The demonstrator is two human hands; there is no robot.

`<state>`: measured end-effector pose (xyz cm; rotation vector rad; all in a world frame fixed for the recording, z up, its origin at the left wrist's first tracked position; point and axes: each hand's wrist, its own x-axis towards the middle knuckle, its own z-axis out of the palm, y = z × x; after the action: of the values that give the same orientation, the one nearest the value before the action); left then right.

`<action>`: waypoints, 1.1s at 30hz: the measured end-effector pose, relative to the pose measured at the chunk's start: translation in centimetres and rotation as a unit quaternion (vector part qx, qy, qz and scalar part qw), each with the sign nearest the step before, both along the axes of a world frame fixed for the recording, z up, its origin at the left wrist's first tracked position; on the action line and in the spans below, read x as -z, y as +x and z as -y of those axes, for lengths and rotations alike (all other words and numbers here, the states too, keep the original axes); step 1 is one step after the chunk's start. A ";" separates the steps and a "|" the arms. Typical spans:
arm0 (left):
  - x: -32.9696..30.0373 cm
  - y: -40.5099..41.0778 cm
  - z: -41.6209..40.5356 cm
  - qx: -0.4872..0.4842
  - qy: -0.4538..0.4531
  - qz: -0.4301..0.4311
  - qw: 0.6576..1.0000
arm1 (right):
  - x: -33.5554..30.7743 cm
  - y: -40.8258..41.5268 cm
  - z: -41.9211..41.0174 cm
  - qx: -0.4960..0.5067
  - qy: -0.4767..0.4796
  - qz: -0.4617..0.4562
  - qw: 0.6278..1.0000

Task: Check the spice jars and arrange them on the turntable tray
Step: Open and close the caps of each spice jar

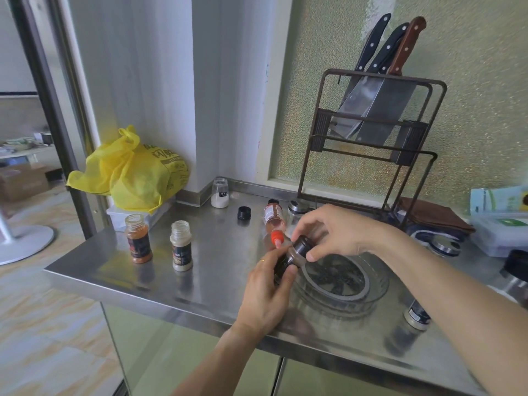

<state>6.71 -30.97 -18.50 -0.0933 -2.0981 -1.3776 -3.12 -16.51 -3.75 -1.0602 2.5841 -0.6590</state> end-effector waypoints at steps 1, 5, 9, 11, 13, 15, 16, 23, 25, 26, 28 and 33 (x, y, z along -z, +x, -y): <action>-0.1 0.0 0.0 0.005 0.008 0.005 1.000 | 0.0 -0.1 -0.2 -0.006 -0.012 0.016 1.000; -0.2 0.1 0.0 0.009 0.007 0.002 1.000 | 0.3 -0.2 -0.2 0.009 -0.033 0.045 0.998; 0.0 0.1 0.0 0.018 -0.011 -0.007 1.000 | 0.0 -0.3 0.1 0.047 0.030 0.048 0.997; 0.2 0.0 0.0 0.016 -0.014 -0.011 1.000 | -0.7 -0.1 0.0 0.015 0.044 0.031 0.998; 0.3 0.0 0.0 0.016 -0.015 -0.012 1.000 | -0.9 0.1 0.1 -0.005 0.038 0.030 0.999; 0.1 0.2 0.0 0.020 -0.019 -0.014 1.000 | -0.8 0.3 0.3 0.022 0.021 0.057 0.998; -0.1 0.3 -0.1 0.023 -0.020 -0.015 0.999 | -0.6 0.3 0.4 0.039 0.022 0.065 0.997; -0.6 0.5 -0.2 0.036 -0.012 -0.010 0.999 | -0.4 0.1 0.1 0.044 -0.003 0.071 0.997; -0.6 0.5 0.0 0.042 0.033 0.002 0.999 | 0.1 0.2 0.1 0.041 -0.027 0.077 0.996; -0.6 0.4 0.1 0.050 0.077 0.016 0.996 | 0.3 0.2 0.0 0.035 -0.038 0.075 0.996; -0.7 0.1 0.4 0.090 0.183 0.052 0.978 | 0.3 0.2 0.0 0.011 -0.055 0.063 0.996; -1.5 0.0 1.4 0.242 0.344 0.110 0.901 | 0.1 0.6 -0.2 -0.050 -0.094 0.092 0.990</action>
<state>6.72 -32.42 -17.03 -0.1797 -1.6825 -2.4597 -2.52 -16.28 -3.85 -1.1172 2.3317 -0.9426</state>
